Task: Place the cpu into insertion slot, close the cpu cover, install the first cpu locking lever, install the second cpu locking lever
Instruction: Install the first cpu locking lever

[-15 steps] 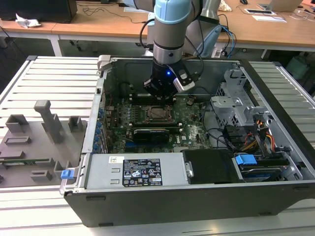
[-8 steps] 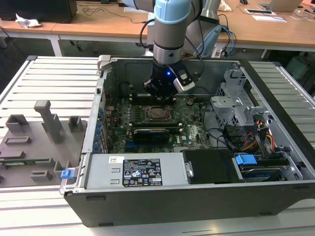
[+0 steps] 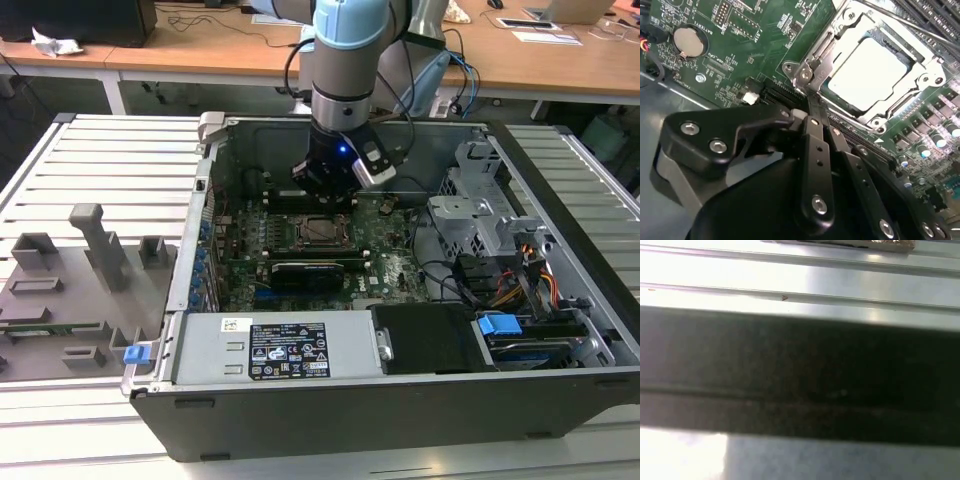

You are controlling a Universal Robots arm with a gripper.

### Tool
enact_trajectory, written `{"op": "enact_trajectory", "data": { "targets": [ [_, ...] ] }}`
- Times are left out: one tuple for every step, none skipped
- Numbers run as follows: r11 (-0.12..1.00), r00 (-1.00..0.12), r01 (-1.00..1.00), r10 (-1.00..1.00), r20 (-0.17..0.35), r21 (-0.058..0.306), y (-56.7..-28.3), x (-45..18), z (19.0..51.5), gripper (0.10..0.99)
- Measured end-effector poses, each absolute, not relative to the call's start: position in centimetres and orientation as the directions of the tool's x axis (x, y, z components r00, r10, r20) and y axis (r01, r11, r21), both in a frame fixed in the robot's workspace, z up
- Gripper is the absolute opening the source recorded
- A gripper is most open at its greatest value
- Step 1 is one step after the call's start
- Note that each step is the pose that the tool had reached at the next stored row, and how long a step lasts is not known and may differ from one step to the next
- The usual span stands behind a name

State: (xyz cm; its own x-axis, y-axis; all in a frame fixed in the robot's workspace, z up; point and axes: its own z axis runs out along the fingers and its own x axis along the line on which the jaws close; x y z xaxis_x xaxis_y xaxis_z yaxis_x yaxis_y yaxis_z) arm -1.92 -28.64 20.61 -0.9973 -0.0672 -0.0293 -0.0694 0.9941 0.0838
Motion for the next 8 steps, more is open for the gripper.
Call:
{"op": "enact_trajectory", "data": {
  "targets": [
    [0.994, -0.997, -0.069, -0.067, -0.029, 0.084, -28.64, -1.92, 21.11, 0.106],
    [0.994, -0.997, -0.069, -0.067, -0.029, 0.084, -28.64, -1.92, 21.29, 0.106],
    [0.994, -0.997, -0.070, -0.067, -0.029, 0.084, -28.64, -1.91, 21.28, 0.106],
    [0.994, -0.997, -0.070, -0.067, -0.029, 0.084, -28.68, -1.91, 21.29, 0.106],
    [0.994, -0.997, -0.069, -0.067, -0.029, 0.084, -28.79, -1.91, 21.29, 0.106],
    [0.994, -0.997, -0.069, -0.067, -0.029, 0.084, -28.91, -1.92, 21.29, 0.106],
    [0.994, -0.997, -0.069, -0.067, -0.029, 0.084, -28.99, -1.92, 21.29, 0.106],
    [0.994, -0.997, -0.069, -0.067, -0.029, 0.084, -29.08, -1.92, 21.29, 0.106]
  ]
}}
